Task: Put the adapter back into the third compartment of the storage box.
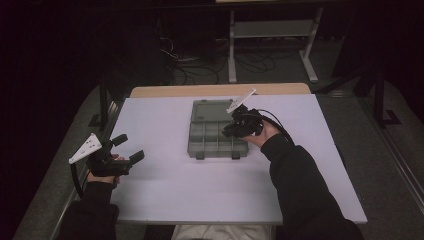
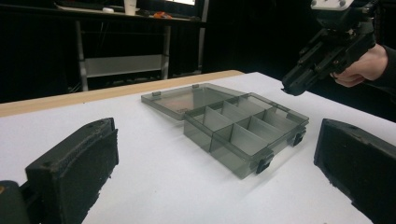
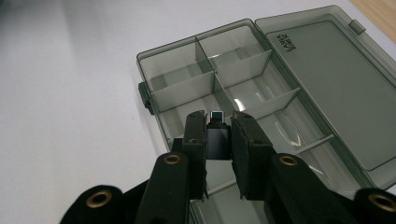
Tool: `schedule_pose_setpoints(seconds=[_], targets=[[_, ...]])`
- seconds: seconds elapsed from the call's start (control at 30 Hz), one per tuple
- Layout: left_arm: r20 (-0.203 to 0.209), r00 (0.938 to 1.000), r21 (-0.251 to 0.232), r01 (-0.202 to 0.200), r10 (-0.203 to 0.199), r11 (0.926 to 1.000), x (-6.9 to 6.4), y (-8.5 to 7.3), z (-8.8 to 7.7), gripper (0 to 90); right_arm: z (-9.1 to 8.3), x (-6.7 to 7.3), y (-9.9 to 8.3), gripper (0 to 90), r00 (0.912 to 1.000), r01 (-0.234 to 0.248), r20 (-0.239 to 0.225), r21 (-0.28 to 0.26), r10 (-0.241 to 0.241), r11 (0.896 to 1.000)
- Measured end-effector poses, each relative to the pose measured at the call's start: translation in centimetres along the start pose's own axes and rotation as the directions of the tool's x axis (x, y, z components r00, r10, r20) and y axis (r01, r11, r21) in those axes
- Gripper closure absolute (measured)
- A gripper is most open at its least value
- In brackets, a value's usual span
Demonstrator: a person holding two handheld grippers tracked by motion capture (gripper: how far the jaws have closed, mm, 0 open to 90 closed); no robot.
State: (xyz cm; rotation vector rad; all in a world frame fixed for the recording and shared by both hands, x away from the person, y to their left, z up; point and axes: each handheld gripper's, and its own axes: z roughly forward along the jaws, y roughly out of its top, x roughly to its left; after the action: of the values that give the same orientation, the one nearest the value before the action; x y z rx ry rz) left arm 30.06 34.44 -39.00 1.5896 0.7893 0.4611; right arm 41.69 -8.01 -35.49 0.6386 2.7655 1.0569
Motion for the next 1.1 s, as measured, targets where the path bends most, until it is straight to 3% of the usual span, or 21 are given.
schedule_pose_setpoints(seconds=[0.47, 1.1], targets=[[0.000, 1.0000, -0.004, 0.003, -0.003, 1.0000, 0.0, 0.0, -0.1, 0.0, 0.9, -0.8, 1.1, 74.8, 0.9999, 0.009, 0.011, 0.036, -0.009, 0.999], [0.001, 1.0000, -0.007, 0.006, -0.006, 1.0000, 0.0, 0.0, -0.1, 0.0, 2.6, -3.3, 1.7, 74.9, 0.9974, -0.047, 0.059, 0.077, 0.042, 0.996]])
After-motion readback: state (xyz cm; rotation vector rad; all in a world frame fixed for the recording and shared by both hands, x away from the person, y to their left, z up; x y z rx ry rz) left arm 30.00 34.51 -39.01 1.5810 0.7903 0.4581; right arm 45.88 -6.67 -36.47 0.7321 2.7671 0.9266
